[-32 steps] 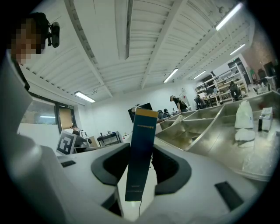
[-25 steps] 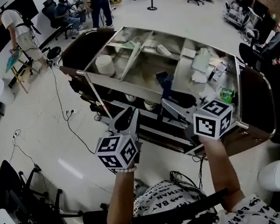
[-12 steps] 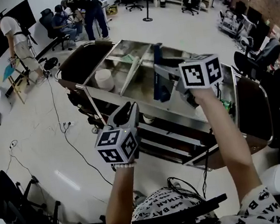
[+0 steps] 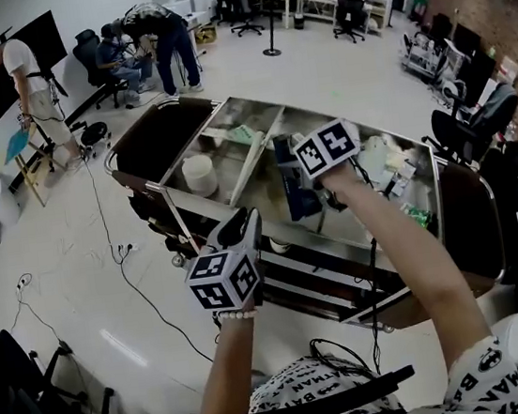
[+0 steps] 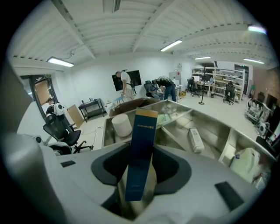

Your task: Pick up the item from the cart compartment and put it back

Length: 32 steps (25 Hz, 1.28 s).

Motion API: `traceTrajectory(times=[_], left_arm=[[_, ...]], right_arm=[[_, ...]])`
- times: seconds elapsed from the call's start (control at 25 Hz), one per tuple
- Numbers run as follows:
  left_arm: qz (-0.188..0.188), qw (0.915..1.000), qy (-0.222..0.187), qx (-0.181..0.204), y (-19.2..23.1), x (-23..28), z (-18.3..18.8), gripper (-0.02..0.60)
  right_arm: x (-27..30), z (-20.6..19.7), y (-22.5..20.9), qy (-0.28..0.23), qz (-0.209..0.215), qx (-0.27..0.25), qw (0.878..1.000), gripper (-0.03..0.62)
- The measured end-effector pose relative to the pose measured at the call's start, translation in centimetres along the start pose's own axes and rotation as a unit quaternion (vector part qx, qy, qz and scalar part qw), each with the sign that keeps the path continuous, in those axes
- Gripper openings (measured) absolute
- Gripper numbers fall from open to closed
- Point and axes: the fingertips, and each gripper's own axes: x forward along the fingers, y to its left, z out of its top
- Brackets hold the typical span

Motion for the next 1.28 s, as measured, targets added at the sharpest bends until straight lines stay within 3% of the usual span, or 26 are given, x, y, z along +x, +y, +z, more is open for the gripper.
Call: traceTrajectory(times=[0.36,0.76,1.08,1.28], left_arm=[[0.008,0.9996,0.016,-0.023,1.1,0.5,0.1,0.091],[0.005,0.9987,0.021,-0.046,2.2,1.0,-0.7,0.091],[0.003,0.9981,0.021,-0.058,3.1,0.3,-0.9,0.091],[0.003,0.9975,0.024,-0.066,3.6,-0.1,-1.6,0.091]], right_arm=[[5.0,-4.1,-1.2,0.132,0.006,0.026,0.991,0.173],[8.7,-7.8,-2.0,0.247,0.015,0.066,0.967,0.175],[10.5,-9.3,-2.6,0.294,-0.011,0.053,0.954,0.178],[11.2,-9.5,-2.8,0.296,-0.018,0.043,0.954,0.182]])
